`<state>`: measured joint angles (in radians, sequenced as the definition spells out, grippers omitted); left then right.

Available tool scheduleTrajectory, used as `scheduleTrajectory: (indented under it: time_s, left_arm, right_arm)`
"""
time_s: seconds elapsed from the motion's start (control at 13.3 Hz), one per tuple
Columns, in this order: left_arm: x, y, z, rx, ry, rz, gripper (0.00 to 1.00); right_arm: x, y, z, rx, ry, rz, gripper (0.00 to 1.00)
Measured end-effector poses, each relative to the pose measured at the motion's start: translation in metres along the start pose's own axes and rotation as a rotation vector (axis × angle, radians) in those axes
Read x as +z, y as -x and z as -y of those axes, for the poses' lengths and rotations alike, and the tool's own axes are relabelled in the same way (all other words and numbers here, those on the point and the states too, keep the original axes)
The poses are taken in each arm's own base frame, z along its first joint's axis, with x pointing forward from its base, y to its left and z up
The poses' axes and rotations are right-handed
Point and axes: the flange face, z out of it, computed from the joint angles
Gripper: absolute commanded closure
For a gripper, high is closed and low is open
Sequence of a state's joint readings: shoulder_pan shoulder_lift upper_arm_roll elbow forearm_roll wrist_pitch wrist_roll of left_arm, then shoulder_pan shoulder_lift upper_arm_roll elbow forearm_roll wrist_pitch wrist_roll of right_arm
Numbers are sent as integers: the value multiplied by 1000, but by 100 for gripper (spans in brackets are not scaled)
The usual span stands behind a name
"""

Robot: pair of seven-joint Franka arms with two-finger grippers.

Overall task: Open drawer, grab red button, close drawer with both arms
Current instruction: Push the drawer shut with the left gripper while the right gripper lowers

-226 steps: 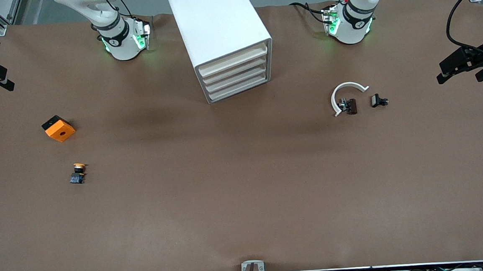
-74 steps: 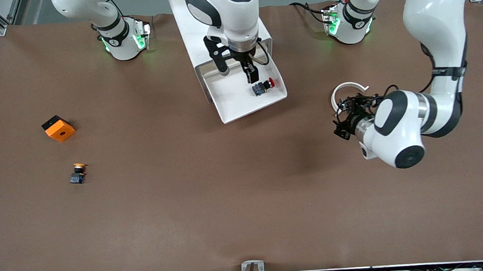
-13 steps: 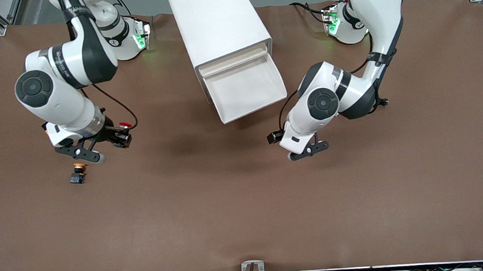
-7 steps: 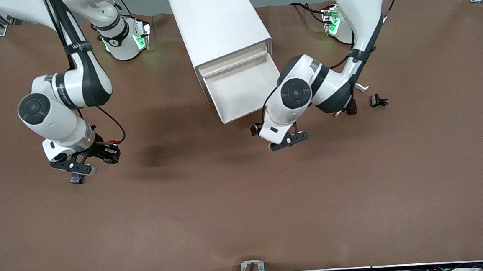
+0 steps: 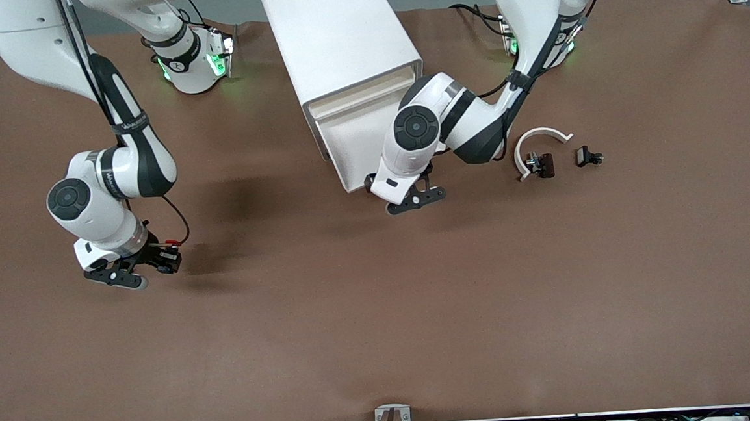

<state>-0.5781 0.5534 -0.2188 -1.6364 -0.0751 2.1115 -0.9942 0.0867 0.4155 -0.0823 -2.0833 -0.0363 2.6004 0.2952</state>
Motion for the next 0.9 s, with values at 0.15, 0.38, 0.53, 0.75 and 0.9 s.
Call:
scheduleTrajectory:
  time_s: [0.15,0.38,0.53,0.75,0.9]
  left_arm:
    - [4,9,-4,-5,-7,3,0]
    - [9,25,-12,-10,-14,5,0]
    - [12,35,-17,-11,-18,5,0]
    - [15,48,-24,-19,-24,3,0]
    - [16,55,-27,-20,-27,3,0]
  right_arm:
    - [14,0,-10,9,5,10,100]
    - [35,3,-16,-3,6,6,100]
    - [47,2,-27,-23,9,9,100]
    - [51,-1,-49,-28,11,12,100]
    - [51,-1,-50,-27,8,13,100]
